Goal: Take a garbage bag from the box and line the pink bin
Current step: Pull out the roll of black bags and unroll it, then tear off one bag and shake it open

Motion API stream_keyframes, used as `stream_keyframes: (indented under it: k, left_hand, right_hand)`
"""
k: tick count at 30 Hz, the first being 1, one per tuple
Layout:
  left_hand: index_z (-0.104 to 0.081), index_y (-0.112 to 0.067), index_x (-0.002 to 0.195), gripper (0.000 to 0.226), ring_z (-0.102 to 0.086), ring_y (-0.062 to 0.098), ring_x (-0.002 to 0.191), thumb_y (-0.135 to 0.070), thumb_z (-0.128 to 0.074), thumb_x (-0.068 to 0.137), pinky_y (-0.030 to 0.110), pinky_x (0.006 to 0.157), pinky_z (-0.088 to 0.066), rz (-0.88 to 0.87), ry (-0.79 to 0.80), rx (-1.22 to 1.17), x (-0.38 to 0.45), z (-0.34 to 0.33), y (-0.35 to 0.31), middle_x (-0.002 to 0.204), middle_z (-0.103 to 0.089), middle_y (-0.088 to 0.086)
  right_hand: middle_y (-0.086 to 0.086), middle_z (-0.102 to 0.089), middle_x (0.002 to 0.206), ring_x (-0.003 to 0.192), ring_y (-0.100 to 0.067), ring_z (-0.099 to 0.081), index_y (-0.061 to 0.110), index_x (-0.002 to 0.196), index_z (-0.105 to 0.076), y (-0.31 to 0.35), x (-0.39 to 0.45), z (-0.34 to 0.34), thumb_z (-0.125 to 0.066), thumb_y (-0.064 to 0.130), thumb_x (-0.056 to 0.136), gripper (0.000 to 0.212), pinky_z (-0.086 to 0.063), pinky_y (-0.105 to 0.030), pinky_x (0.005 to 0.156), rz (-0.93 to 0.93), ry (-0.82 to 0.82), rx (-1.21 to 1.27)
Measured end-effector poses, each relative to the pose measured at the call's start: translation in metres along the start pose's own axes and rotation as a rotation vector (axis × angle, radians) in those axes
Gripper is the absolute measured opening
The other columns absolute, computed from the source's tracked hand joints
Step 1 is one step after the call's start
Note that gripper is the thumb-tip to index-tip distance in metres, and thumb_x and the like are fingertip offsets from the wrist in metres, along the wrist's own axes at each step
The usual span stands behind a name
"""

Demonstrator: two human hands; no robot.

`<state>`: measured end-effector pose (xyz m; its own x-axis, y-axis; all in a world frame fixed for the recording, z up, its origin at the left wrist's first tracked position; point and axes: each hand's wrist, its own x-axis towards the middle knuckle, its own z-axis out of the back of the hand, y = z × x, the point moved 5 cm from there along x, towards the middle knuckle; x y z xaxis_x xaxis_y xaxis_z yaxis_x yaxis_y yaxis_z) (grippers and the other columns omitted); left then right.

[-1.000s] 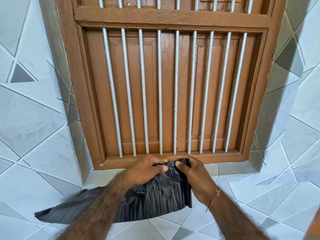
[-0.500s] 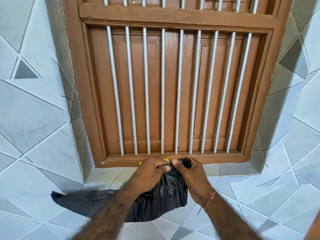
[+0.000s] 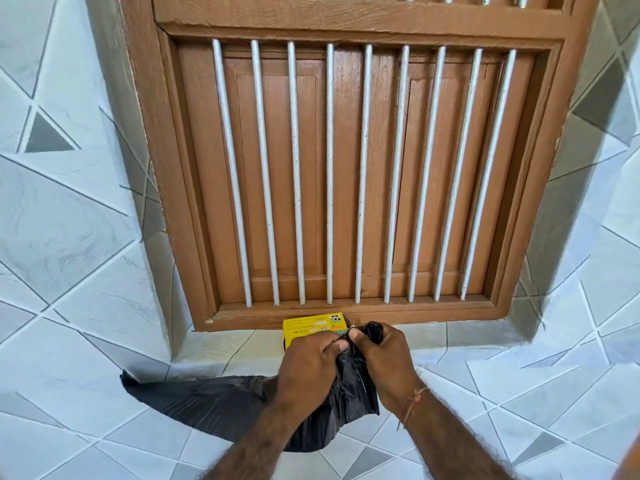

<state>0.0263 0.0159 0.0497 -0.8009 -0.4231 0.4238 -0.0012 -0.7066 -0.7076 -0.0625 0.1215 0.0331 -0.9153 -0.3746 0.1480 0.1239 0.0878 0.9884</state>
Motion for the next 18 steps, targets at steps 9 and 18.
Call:
stream_keyframes:
  k: [9,18]
  left_hand:
    - [-0.069,-0.023,0.097,0.030,-0.066,0.024,0.094,-0.044,-0.049,0.089,0.035,0.082,-0.051,0.136,0.079,0.400,0.006,0.050,0.050,0.100,-0.074,0.000]
    - [-0.037,-0.040,0.135,0.070,-0.060,0.034,0.110,-0.036,-0.074,0.075,0.040,0.086,-0.050,-0.100,0.477,0.890,0.076,-0.037,0.027,0.134,-0.050,0.007]
  right_hand:
    - [-0.011,-0.059,0.072,0.067,-0.025,-0.056,0.004,0.075,-0.061,-0.025,0.058,0.132,-0.063,0.010,0.090,0.016,-0.047,-0.032,0.060,-0.226,-0.403,0.352]
    - [-0.007,-0.047,0.074,0.068,-0.025,-0.048,0.010,0.088,-0.052,-0.038,0.045,0.075,-0.045,0.018,0.081,0.013,-0.043,-0.037,0.067,-0.424,-0.062,0.715]
